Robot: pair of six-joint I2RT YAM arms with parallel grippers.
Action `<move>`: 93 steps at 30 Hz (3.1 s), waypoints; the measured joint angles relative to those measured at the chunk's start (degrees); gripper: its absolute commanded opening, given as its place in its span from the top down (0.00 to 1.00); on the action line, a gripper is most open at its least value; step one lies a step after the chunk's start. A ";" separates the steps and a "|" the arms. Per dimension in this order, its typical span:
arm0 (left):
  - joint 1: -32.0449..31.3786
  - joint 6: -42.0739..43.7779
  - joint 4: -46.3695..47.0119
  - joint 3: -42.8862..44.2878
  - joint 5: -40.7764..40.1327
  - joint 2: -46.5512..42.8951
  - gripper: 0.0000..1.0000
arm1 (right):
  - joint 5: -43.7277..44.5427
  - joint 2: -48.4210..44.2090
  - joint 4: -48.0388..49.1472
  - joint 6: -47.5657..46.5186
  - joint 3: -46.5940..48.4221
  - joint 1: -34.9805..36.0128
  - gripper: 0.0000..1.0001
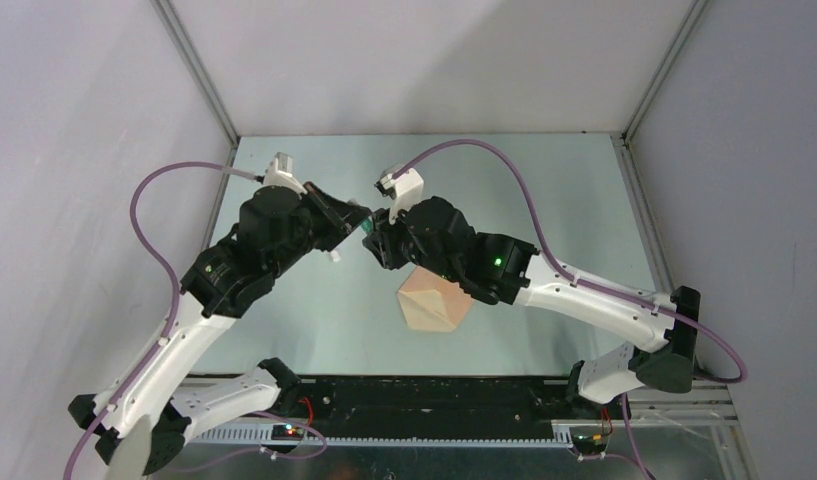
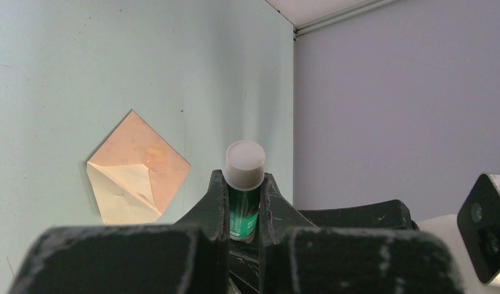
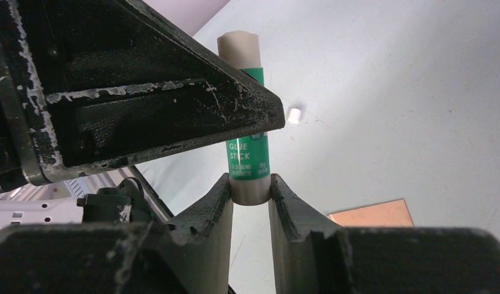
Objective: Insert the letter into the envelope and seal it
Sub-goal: Unscrew the solid glue.
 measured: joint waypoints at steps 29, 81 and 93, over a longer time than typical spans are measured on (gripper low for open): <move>2.29 7.87 16.72 -5.07 19.08 -4.04 1.00 | -37.48 -11.78 21.90 9.49 -16.33 -13.51 1.00; 3.41 -1.27 80.56 -21.73 52.50 -3.93 1.00 | -75.95 0.94 96.35 66.69 -20.48 -21.00 0.95; 2.58 8.59 49.79 -14.88 40.24 -5.03 1.00 | -52.65 -18.88 28.72 21.20 -21.57 -21.99 0.08</move>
